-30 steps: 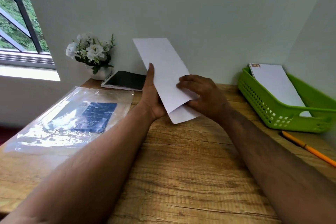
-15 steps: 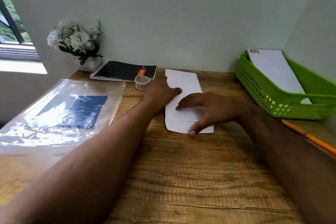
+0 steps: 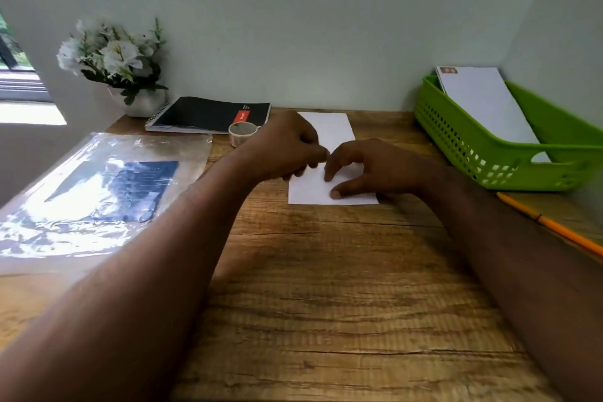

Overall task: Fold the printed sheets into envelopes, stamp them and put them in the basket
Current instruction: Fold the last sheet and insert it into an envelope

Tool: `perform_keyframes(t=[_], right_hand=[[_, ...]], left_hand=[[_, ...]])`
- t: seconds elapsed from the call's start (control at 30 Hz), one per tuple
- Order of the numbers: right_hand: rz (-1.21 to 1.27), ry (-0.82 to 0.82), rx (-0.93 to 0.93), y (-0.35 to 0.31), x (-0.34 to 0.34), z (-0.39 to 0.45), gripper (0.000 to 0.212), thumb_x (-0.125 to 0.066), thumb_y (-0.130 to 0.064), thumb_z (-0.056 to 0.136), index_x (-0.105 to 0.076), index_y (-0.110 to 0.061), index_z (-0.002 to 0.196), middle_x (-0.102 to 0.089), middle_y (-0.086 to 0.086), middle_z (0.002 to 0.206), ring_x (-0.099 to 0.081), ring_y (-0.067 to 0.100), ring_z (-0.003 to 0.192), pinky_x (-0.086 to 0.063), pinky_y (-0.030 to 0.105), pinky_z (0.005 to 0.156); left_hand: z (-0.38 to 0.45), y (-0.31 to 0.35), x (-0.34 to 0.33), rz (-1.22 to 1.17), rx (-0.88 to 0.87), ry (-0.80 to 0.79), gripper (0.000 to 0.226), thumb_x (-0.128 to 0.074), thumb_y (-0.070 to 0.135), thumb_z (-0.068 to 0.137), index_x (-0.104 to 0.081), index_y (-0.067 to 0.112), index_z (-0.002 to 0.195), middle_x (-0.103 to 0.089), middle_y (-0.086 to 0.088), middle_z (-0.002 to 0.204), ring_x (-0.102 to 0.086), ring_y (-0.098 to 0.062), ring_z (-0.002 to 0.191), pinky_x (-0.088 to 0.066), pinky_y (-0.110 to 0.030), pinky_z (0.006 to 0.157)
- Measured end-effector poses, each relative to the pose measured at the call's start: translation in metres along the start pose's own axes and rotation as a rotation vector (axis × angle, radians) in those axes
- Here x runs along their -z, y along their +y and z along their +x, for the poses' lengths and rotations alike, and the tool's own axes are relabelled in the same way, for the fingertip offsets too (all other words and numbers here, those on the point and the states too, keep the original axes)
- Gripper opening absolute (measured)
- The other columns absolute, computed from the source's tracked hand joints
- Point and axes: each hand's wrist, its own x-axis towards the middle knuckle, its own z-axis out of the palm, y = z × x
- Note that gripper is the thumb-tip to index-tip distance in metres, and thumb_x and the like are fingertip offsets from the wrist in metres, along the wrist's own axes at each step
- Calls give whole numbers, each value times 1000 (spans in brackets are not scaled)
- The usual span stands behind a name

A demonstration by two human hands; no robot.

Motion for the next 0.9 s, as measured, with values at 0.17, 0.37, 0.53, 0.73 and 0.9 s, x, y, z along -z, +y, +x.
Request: perform_keyframes(t=[0.17,0.37,0.53,0.73,0.9], right_hand=[[-39,49,-11,0,0,3,31,-78,-41,73,-69,-26,99,-59,-12,103,-51,1,92,-39,20,74],[80,-65,-6,-13,5,-6,15,-81,-30,72,-71,-19,74,-68,-7,70,-57,0,65,-44,19,63],[161,-133,-39,-16,5,-5,13,-81,-26,72,-74,-16,75,-73,2,78,-65,19,77,-52,40,78],[70,-203,-206,-18,16,-5,15,-81,-28,71,-73,-16,74,-70,-5,70,-58,2,64,-46,21,62],[89,-235,-356,2,26,-14,18,-85,-28,66,-72,-15,66,-65,-4,57,-57,9,57,-47,26,58]], left_hand=[[-5,3,-8,-10,72,-371,12,-74,10,81,-73,3,90,-72,-11,84,-63,-6,58,-53,-19,55],[-4,4,-15,5,121,-298,9,-76,6,78,-74,2,87,-70,-4,73,-60,-3,49,-49,-16,51],[-4,7,-16,-7,166,-278,11,-76,6,78,-74,2,88,-71,-9,78,-61,-9,55,-51,-19,53],[-3,10,-14,44,229,-311,13,-76,8,78,-72,4,89,-72,-10,84,-64,-16,66,-57,-29,71],[-6,-2,0,56,293,-343,8,-74,7,79,-72,9,87,-69,-3,76,-63,-9,59,-55,-22,58]])
